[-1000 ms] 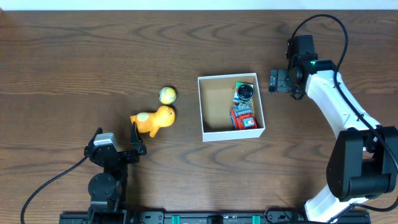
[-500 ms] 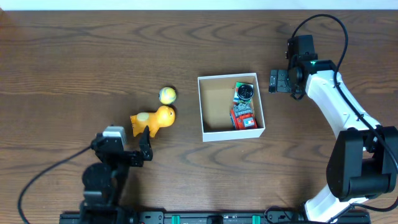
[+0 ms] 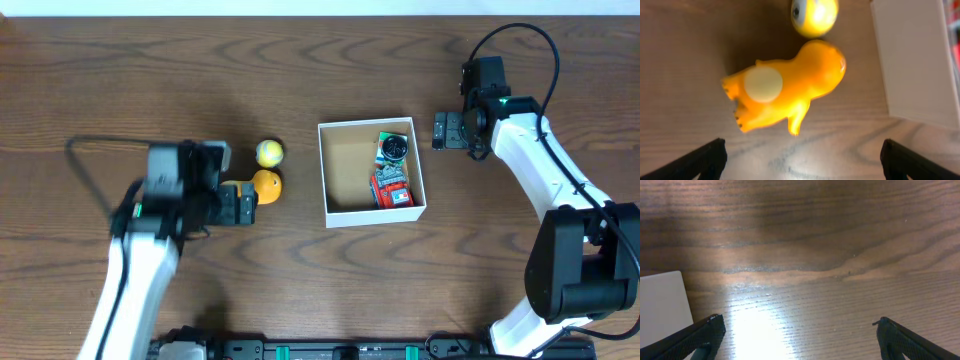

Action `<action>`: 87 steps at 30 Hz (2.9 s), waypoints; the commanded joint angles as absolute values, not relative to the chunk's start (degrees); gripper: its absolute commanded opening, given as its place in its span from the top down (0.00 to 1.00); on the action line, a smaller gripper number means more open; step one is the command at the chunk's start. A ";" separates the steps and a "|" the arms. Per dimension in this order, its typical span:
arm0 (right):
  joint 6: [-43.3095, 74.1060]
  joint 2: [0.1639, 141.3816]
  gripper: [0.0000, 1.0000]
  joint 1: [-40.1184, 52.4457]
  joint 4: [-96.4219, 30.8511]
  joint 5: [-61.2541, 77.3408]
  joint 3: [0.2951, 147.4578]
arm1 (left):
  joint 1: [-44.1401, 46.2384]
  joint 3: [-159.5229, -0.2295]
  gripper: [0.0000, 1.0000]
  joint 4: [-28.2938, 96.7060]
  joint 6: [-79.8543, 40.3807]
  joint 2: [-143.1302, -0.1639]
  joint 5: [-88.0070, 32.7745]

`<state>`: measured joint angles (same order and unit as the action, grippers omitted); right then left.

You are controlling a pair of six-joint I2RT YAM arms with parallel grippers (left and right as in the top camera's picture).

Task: Pack container
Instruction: 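Move left gripper over the orange plush dinosaur and grasp it, then lift the orange dinosaur and carry it right over the box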

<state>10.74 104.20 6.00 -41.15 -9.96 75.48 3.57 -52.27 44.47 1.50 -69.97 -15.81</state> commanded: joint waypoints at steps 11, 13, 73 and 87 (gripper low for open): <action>11.73 104.49 0.01 5.63 -41.15 -10.50 75.42 | 3.60 -58.74 0.02 42.06 -4.36 -82.26 -17.69; 11.73 104.49 0.01 5.63 -41.17 -10.50 75.42 | 3.60 -58.74 0.02 41.85 -10.00 -81.93 -14.79; 11.73 104.49 0.01 5.63 -41.15 -10.50 75.42 | 9.69 -58.06 0.62 41.50 -77.84 -91.42 -1.87; 11.73 104.49 0.01 5.65 -41.15 -10.50 75.42 | 9.67 -57.45 0.94 41.54 -75.57 -91.05 -2.55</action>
